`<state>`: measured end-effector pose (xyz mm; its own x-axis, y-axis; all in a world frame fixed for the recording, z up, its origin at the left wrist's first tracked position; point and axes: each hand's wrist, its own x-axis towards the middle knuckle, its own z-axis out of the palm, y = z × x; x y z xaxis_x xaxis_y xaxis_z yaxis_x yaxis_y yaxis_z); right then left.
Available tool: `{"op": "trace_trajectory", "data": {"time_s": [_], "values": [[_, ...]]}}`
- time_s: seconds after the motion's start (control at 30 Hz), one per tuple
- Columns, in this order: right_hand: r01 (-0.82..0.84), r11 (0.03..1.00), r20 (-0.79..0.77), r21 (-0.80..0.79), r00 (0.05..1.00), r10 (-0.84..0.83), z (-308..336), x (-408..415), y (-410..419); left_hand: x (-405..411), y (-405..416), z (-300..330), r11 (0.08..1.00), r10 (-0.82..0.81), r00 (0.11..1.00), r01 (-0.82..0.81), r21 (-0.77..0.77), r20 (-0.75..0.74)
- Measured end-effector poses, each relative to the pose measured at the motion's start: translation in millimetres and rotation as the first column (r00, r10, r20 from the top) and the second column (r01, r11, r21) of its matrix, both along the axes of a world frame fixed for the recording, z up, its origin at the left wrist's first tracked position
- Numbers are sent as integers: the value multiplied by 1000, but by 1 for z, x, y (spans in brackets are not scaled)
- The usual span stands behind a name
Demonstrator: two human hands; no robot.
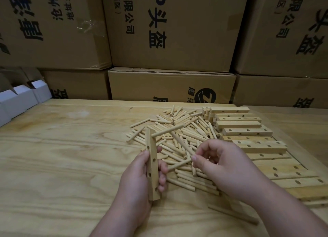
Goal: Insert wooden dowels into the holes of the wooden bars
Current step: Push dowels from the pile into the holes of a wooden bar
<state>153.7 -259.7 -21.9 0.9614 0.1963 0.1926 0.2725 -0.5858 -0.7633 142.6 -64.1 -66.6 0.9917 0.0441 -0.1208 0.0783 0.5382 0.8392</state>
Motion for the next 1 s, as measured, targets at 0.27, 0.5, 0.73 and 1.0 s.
{"op": "trace_trajectory", "data": {"time_s": [0.27,0.5,0.73,1.0], "values": [[-30,999,43,-30,999,31,-9,1,0,3,-1,-3,998,54,999,-54,-28,-6],[-51,998,84,-41,995,55,-6,-1,0,5,0,-5,997,76,997,-76,-7,-32],[-121,991,106,-51,986,126,-2,-3,-1,6,-1,-6,995,102,994,-102,19,-31],[-196,981,101,3,976,194,0,-4,-1,7,-3,-7,992,118,993,-119,31,7]]}}
